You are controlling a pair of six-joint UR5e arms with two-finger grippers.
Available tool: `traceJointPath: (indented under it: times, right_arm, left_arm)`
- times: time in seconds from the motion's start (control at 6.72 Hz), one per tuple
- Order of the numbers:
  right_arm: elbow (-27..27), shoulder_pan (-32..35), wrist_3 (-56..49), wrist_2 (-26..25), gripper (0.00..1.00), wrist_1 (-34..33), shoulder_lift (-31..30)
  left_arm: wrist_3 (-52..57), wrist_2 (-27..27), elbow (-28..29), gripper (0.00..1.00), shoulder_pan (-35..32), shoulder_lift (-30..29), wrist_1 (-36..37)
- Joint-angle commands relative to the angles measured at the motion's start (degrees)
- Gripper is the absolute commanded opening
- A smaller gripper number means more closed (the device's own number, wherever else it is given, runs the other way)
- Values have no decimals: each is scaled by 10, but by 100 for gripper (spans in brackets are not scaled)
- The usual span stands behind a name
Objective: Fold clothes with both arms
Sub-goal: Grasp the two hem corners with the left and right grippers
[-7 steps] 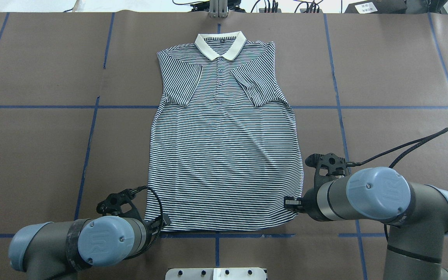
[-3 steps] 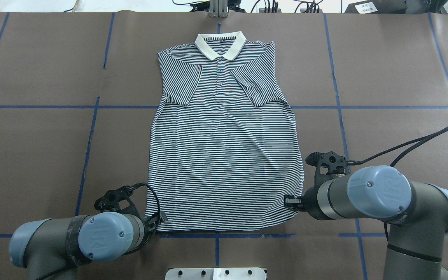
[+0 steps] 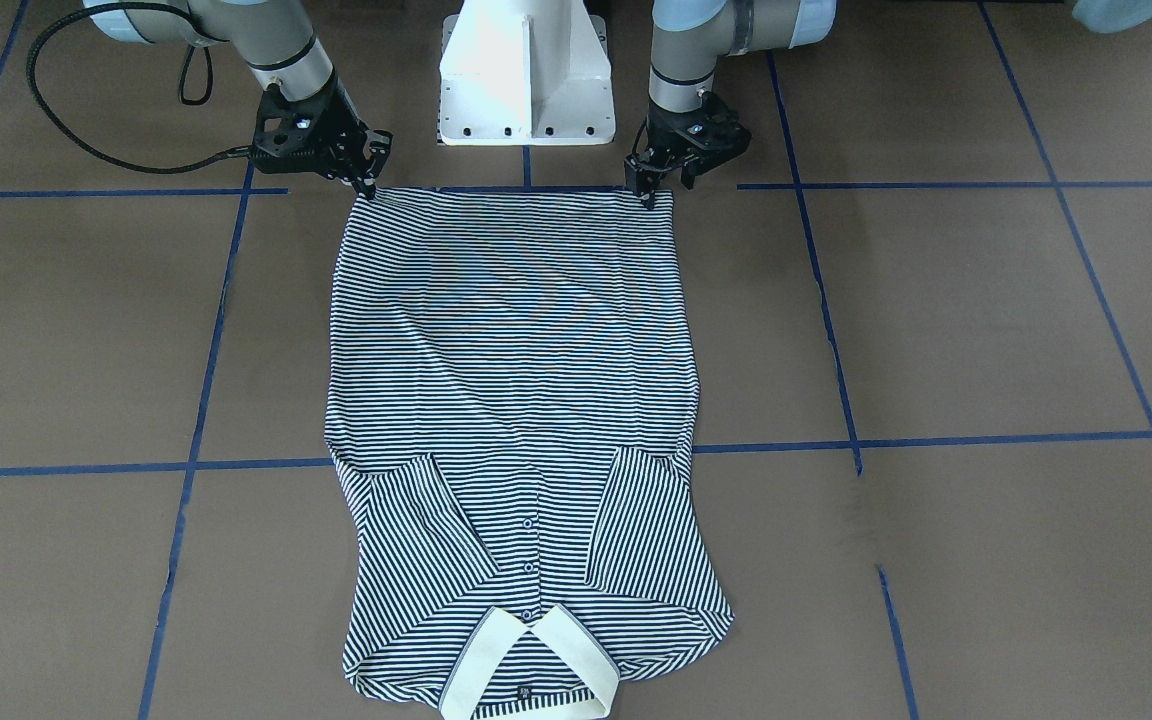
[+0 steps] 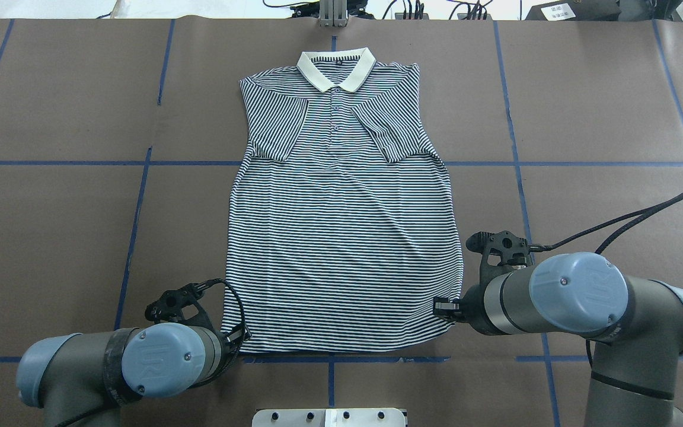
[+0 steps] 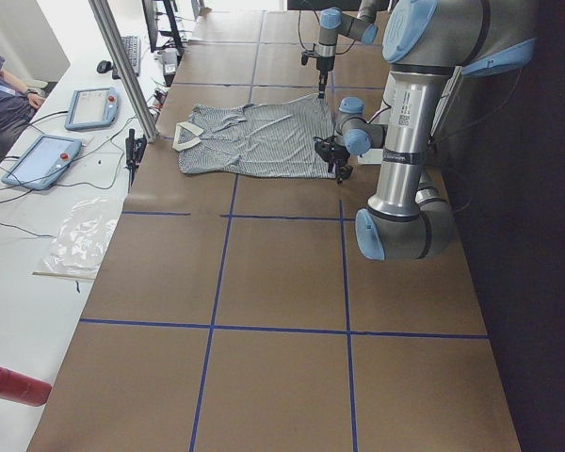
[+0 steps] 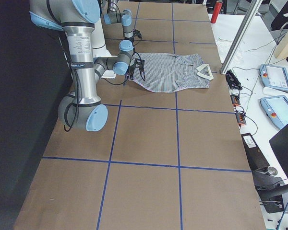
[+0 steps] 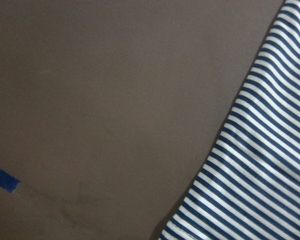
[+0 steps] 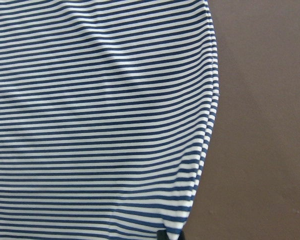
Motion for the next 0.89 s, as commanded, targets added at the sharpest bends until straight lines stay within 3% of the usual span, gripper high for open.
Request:
traceJointPath:
  times: [0.0, 0.3, 0.45, 0.74]
  right_arm:
    - [0, 1, -1, 1, 0, 0, -2]
    - [2, 1, 0, 1, 0, 0, -2]
    - [15, 2, -1, 1, 0, 0, -9]
    - [48, 3, 2, 66, 0, 0, -34]
  left_arm:
    - [-3, 1, -4, 0, -2, -2, 1]
    - [-2, -2, -16, 0, -7, -5, 1]
    - [0, -3, -51, 0, -13, -3, 6]
    - [5, -6, -131, 0, -13, 3, 72]
